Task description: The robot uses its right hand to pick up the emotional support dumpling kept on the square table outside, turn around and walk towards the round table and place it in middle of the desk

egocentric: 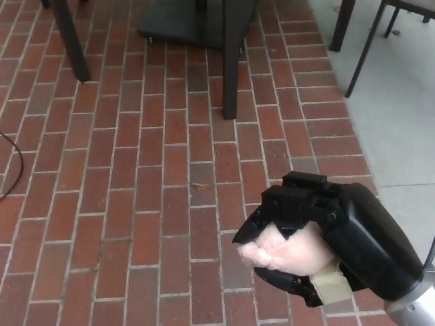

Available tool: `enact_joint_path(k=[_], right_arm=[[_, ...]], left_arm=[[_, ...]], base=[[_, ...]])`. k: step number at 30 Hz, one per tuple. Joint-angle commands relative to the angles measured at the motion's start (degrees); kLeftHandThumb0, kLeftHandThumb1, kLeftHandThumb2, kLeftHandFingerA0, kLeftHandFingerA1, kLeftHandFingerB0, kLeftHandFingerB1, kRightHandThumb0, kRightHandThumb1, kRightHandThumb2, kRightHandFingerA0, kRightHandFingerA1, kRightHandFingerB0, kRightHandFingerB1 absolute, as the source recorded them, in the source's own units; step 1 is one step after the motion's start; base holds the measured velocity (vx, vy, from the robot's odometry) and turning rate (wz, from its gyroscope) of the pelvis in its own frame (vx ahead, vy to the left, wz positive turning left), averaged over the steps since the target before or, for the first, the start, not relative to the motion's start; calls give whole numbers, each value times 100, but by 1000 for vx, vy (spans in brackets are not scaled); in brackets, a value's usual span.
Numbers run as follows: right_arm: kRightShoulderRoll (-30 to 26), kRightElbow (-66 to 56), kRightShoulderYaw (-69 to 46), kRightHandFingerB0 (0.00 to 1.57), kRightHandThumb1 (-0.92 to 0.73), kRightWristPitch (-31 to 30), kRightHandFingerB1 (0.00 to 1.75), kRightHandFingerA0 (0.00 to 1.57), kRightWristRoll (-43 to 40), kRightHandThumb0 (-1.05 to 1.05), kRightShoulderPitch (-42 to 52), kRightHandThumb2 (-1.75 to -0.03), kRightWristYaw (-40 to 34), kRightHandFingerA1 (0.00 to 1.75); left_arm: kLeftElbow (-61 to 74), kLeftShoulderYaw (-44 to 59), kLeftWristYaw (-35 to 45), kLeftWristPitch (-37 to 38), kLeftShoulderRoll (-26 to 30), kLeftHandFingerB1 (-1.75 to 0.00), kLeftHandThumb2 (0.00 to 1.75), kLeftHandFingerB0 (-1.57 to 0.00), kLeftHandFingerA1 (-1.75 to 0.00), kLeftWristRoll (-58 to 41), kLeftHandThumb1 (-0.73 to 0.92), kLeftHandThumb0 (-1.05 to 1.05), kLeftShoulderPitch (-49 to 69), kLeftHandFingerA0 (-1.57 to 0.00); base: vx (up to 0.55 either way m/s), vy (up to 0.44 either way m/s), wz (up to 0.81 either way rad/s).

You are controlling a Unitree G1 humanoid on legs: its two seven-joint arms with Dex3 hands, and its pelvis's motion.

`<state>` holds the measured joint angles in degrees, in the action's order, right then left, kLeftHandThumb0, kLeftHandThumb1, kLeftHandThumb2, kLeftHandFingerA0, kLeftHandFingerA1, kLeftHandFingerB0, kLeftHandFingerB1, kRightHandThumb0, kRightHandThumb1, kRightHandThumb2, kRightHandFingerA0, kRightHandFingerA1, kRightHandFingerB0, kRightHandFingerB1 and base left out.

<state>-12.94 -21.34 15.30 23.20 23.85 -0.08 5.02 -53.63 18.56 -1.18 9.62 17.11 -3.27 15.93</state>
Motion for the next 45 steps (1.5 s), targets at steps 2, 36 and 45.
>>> enact_joint_path(k=[2, 36, 45], right_arm=[[-101, -59, -124, 85, -58, -54, 115, 96, 25, -13, 50, -105, 73, 152], [-85, -119, -481, 86, -57, -242, 107, 95, -171, -17, -52, -104, 204, 150], [-18, -159, -475, 86, -59, -321, 106, 90, -98, -12, -72, -103, 178, 156]], left_arm=[[-44, 30, -25, 656, -6, -57, 60, -78, -64, -29, 70, -9, 88, -85], [-565, 124, 47, 971, -14, -57, 60, -80, -68, -92, 70, -8, 25, -85], [-610, 191, 109, 1036, -42, -58, 60, -81, -74, -159, 68, -7, 43, -85]], base=[[268, 200, 10], [449, 97, 11], [397, 66, 11]])
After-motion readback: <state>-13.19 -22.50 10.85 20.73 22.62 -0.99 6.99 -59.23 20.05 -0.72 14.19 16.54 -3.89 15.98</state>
